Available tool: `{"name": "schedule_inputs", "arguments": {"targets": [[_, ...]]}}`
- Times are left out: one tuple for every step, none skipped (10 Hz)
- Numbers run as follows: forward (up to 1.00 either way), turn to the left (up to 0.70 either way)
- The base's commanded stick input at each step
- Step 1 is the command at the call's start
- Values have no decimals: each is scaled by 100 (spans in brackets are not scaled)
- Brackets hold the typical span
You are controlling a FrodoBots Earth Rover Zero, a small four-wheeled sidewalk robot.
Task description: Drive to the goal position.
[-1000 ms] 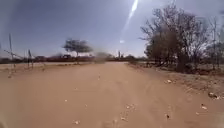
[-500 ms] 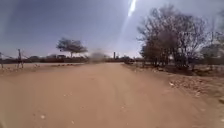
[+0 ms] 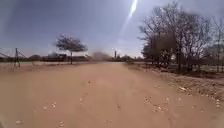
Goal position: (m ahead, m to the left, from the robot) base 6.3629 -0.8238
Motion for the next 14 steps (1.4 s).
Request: {"name": "schedule_inputs", "arguments": {"targets": [[100, 0], [100, 0], [100, 0], [100, 0], [100, 0], [100, 0], [100, 0], [100, 0], [100, 0], [100, 0], [100, 0], [100, 0], [100, 0], [100, 0]]}}
